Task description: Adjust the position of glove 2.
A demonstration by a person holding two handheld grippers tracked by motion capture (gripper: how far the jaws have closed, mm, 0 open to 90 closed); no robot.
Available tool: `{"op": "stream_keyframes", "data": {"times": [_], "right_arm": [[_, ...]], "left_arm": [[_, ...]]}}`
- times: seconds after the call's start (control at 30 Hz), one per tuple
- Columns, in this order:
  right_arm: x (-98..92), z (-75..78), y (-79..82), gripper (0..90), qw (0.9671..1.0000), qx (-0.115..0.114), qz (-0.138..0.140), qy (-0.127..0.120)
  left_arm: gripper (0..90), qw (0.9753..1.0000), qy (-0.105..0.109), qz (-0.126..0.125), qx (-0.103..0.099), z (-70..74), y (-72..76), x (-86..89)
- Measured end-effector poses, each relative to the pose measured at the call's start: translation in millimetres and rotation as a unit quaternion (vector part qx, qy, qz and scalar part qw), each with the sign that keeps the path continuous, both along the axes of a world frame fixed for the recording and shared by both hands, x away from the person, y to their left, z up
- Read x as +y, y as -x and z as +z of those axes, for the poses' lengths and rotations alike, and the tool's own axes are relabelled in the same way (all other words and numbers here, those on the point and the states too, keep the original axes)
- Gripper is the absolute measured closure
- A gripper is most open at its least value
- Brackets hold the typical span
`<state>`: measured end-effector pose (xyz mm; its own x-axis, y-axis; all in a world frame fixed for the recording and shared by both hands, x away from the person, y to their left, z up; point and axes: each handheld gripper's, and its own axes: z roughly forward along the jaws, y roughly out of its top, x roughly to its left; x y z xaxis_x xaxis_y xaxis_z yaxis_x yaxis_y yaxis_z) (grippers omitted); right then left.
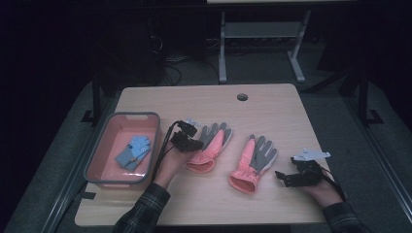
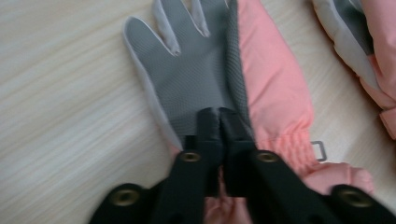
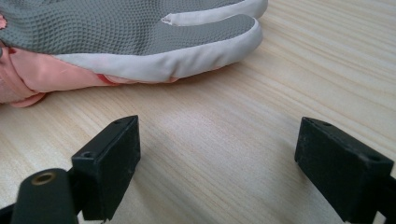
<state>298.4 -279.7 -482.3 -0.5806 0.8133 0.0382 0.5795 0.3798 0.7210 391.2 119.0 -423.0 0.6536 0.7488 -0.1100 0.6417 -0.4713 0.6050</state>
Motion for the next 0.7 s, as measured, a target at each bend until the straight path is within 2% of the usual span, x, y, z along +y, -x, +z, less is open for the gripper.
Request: {"op": "stream_keyframes", "data": {"times": [0.17, 0.23, 0.33, 0.47, 0.57, 0.6, 0.63, 0.7], "right_arm": [[-0.2, -0.1, -0.3, 14.1, 1.0, -0.002, 0.001, 0.001], [-0.2, -0.1, -0.3, 14.1, 1.0, -0.002, 0.001, 0.001], [-0.2, -0.1, -0.2, 14.1, 1.0, -0.002, 0.0, 0.001], [0.0, 0.0, 0.0, 14.1, 1.0, 0.0, 0.0, 0.0], [0.1, 0.5, 0.0, 15.0, 1.0, 0.002, 0.001, 0.0], [0.3, 1.8, -0.6, 17.4, 1.0, 0.006, 0.002, 0.0], [1.0, 4.1, -1.0, 21.8, 0.9999, 0.017, 0.001, -0.005], [1.2, 8.2, -2.0, 29.6, 0.9996, 0.022, 0.009, -0.014]], "left_arm": [[61.0, 0.9989, 0.034, 0.034, 0.0, 0.2, -10.1, 11.5], [54.2, 0.9987, 0.029, 0.041, 0.001, -3.3, -14.1, 11.7], [48.5, 0.9983, 0.031, 0.045, 0.017, -12.1, -19.2, 11.3], [47.9, 0.9979, 0.039, 0.045, 0.028, -21.0, -22.0, 10.9], [52.0, 0.9976, 0.039, 0.038, 0.042, -26.3, -23.2, 10.7], [56.1, 0.9974, 0.044, 0.035, 0.046, -27.9, -23.0, 10.8], [58.6, 0.9976, 0.041, 0.034, 0.043, -29.1, -22.3, 10.1], [64.1, 0.9979, 0.04, 0.031, 0.041, -29.4, -20.7, 9.3]]}}
